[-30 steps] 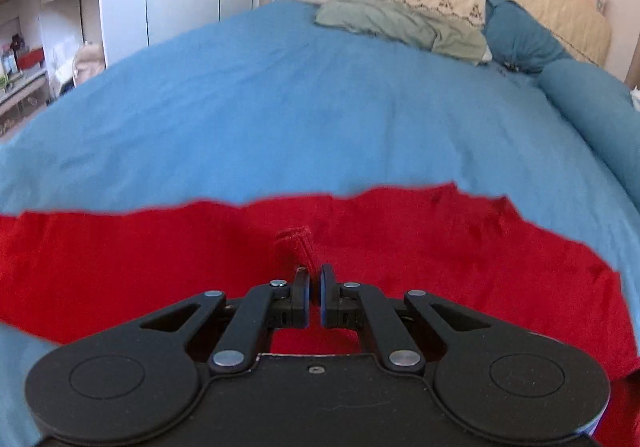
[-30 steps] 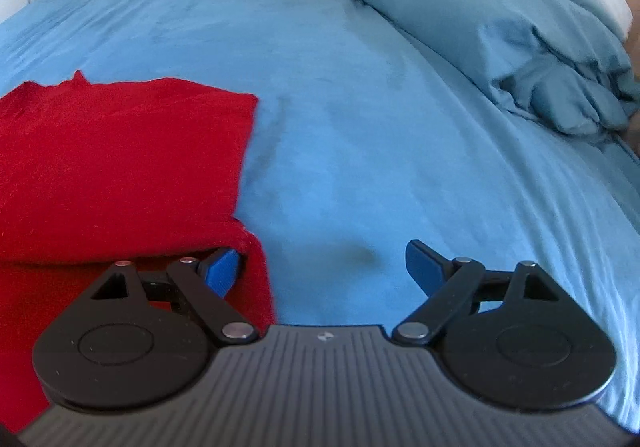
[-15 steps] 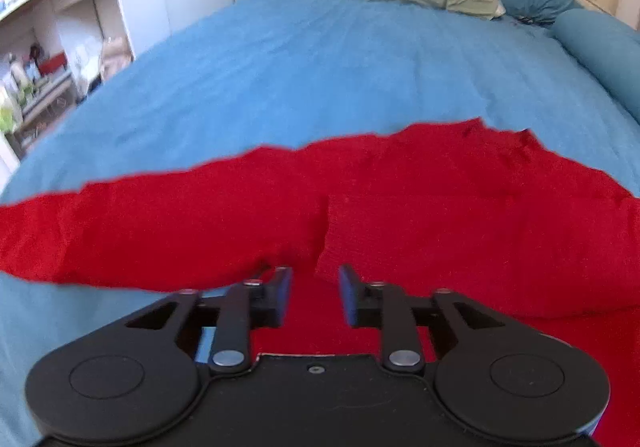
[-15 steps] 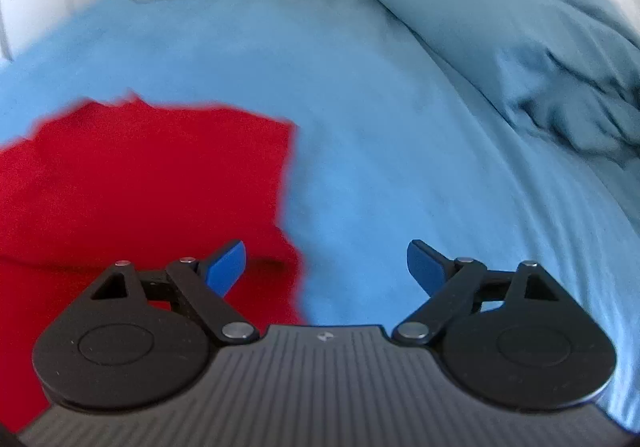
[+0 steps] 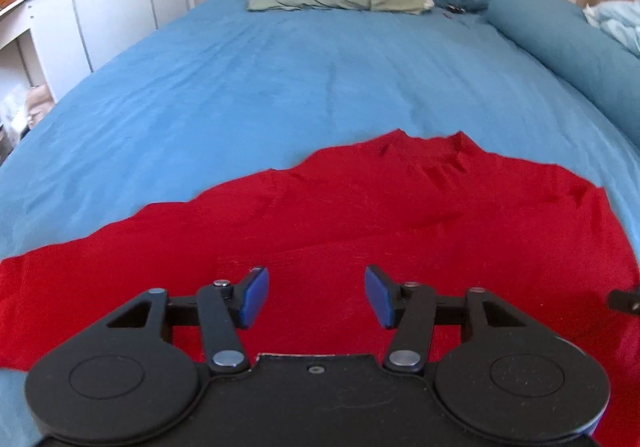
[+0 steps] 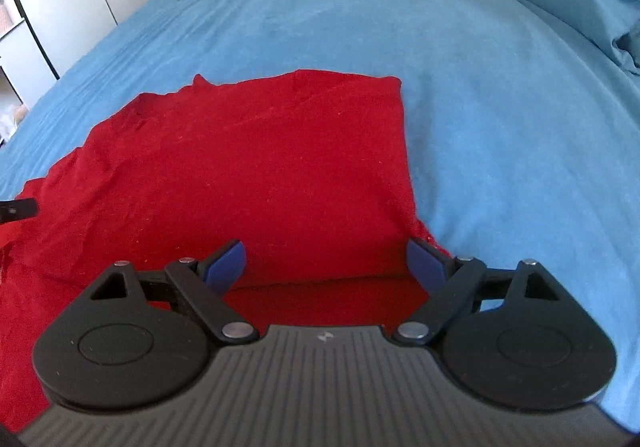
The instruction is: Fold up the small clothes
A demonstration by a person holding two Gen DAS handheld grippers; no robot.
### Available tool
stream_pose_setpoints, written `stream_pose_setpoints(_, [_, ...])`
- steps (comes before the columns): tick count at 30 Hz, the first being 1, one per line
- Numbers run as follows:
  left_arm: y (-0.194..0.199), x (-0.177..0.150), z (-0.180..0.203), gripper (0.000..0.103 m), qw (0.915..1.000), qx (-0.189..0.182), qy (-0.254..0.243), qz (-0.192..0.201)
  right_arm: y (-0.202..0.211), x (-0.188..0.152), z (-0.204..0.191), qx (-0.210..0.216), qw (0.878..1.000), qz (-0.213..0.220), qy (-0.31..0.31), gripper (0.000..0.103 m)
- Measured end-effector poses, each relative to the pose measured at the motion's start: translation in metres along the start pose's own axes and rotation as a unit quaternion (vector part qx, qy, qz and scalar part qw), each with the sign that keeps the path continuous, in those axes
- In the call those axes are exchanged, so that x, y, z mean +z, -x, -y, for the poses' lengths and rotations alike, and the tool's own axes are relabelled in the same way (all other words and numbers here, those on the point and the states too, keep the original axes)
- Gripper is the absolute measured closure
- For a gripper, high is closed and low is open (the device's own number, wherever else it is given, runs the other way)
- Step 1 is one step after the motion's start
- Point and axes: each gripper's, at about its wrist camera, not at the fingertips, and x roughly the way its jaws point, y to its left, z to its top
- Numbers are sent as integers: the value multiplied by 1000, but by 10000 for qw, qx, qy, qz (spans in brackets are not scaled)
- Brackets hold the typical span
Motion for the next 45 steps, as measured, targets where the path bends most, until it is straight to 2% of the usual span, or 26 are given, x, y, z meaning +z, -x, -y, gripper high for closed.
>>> stream_pose_setpoints(4, [-12,1,1,44,10000,28,-13,-62,6,24,-17,381,9981,371,301,0])
stream_pose_setpoints(8, [-26,-4,1,44,9997,35,-6,-255,-26,55,-37,745,9950,398,534,0])
stream_pose_setpoints(10, [-34,-13,-1,44,9990,63,-5,-444,-48,67,-40,851,9945,270,553,0])
stream_pose_setpoints(11, [-34,-18,-3,44,9993,34,-25,-384,-58,71,-39,839,9946,202,582,0])
stream_pose_setpoints(15, [-33,-23,-6,44,9995,-40,-92,-312,-90,87,-11,138,9991,223,334,0])
stream_pose_setpoints(18, [-35,-22,-6,43,9995,-28,-53,-312,-97,96,14,331,9990,280,-95,0])
stream_pose_setpoints(21, [-36,-21,-3,43,9994,33,-47,-332,-81,98,10,423,9989,214,-44,0])
stream_pose_setpoints(23, [-35,-19,-3,43,9993,32,-9,-371,-55,89,6,730,9965,397,-95,0])
stream_pose_setpoints(25, [-36,-18,-6,43,9992,5,25,-411,-33,72,0,899,9952,376,5,0])
stream_pose_setpoints(29, [-37,-16,-8,43,9990,-27,24,-436,-30,32,5,536,9983,-79,208,0])
stream_pose_setpoints(32, [-37,-17,-9,42,9992,-34,16,-400,-31,12,26,296,9995,-13,78,0])
stream_pose_setpoints(36, [-35,-17,-5,42,9992,2,-46,-388,-25,19,21,276,9989,-30,390,0])
stream_pose_setpoints(38, [-29,-14,-2,41,9990,66,-84,-424,-10,23,16,295,9985,107,454,0])
stream_pose_setpoints(43, [22,-6,-4,40,9997,162,-174,-53,38,38,-13,257,9951,503,816,0])
stream_pose_setpoints(45, [49,-4,-10,34,9996,218,-143,122,60,45,-34,277,9933,589,959,0])
